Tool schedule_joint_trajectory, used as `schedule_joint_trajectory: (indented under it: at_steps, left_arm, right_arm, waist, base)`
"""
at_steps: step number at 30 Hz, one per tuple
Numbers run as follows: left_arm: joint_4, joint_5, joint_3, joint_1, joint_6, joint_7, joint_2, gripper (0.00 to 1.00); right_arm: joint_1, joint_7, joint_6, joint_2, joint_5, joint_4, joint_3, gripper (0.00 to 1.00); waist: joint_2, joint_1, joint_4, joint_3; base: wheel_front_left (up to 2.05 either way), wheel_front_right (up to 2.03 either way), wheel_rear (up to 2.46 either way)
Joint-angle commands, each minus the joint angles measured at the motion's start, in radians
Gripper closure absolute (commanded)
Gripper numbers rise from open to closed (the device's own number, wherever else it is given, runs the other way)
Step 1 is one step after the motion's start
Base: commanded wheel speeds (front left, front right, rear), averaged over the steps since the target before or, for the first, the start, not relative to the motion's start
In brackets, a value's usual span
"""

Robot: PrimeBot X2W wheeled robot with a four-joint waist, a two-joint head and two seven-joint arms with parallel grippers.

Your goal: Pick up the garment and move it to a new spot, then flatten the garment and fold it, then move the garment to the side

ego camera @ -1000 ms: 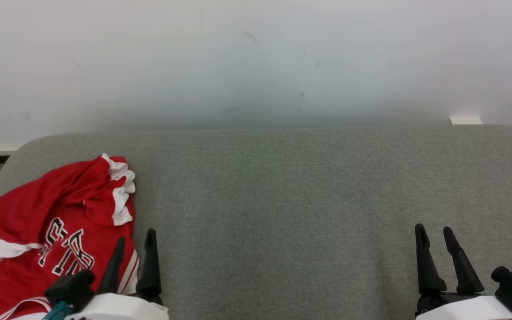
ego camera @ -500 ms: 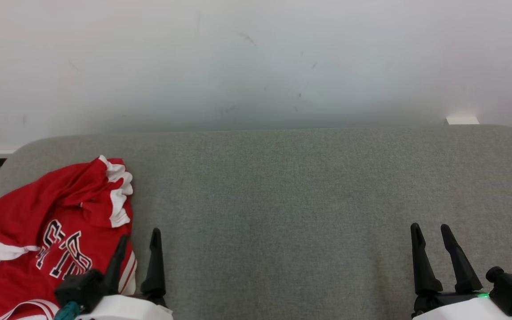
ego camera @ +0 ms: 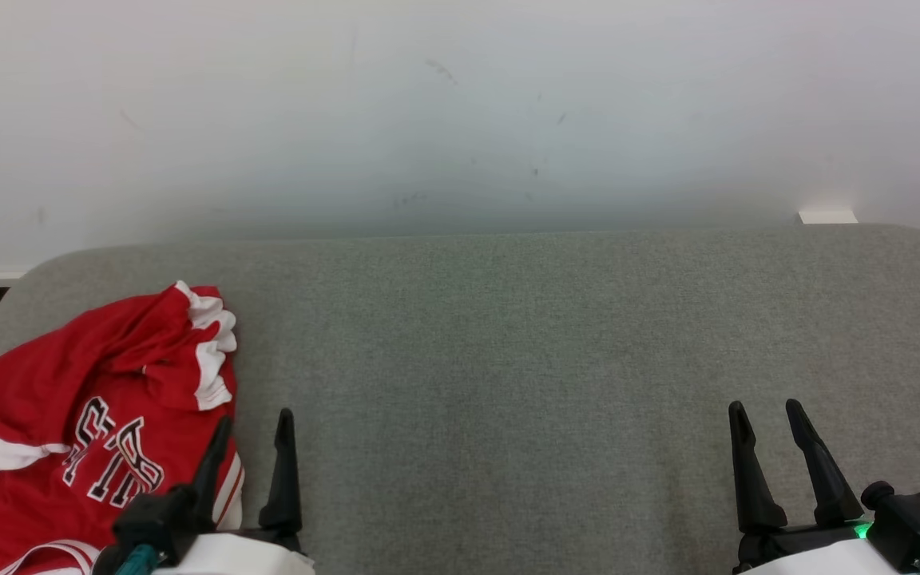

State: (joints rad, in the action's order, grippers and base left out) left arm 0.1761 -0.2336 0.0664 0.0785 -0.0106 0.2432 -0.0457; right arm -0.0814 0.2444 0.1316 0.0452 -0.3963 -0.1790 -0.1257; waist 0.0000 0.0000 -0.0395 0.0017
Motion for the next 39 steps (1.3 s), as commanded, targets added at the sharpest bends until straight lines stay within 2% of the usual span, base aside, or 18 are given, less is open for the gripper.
schedule_joint_trajectory:
  at_steps: [1, 9, 39]
  left_arm:
    - [-0.004, 0.029, -0.001, 0.007, 0.004, 0.008, -0.007, 0.0]
    - [-0.001, 0.082, 0.001, 0.011, 0.009, 0.023, -0.008, 0.0]
    - [0.022, 0.046, 0.003, 0.012, 0.005, 0.022, -0.008, 0.0]
  right_arm:
    - [-0.011, 0.006, -0.002, 0.008, 0.02, 0.006, -0.001, 0.0]
    - [-0.016, 0.023, -0.002, 0.009, 0.061, 0.005, -0.009, 0.0]
    - [-0.007, 0.02, -0.002, 0.008, 0.036, -0.007, 0.0, 0.0]
  waist:
    - [0.0, 0.0, 0.001, 0.0]
    - [0.0, 0.0, -0.002, 0.001]
    - [0.0, 0.0, 0.016, -0.002]
  base:
    - [0.0, 0.0, 0.0]
    - [0.0, 0.0, 0.0]
    - [0.0, 0.0, 0.0]
